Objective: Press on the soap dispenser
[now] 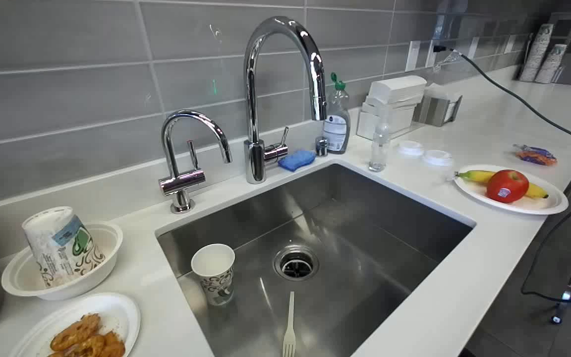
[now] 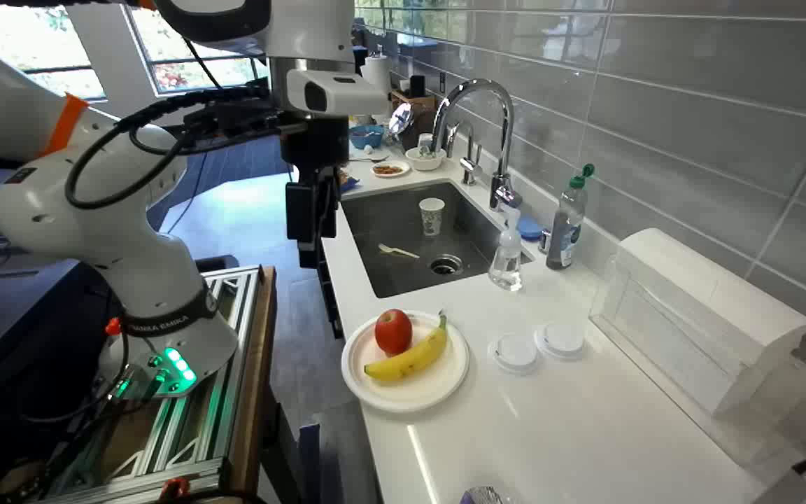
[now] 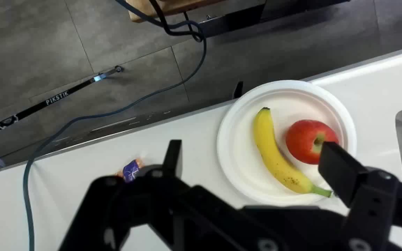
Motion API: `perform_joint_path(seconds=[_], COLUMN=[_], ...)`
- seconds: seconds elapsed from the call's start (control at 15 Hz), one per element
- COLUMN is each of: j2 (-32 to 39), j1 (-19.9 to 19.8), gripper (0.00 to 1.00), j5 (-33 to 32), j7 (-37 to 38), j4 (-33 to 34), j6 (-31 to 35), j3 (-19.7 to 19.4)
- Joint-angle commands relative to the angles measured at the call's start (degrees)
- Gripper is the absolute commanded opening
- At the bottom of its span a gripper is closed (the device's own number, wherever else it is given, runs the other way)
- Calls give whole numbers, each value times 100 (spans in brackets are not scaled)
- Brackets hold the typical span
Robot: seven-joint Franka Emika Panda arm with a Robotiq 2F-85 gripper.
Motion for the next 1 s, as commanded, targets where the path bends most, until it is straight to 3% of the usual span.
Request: perform_joint_path(seconds=[0.0, 0.33, 0.93], j2=[3, 51, 1403], j1=[86, 85, 1276], gripper=[100, 100, 100], j5=[-50, -50, 396], j7=[50, 50, -899], j4=[-48, -93, 709], j6=[-26, -25, 1664], j3=[-75, -75, -52])
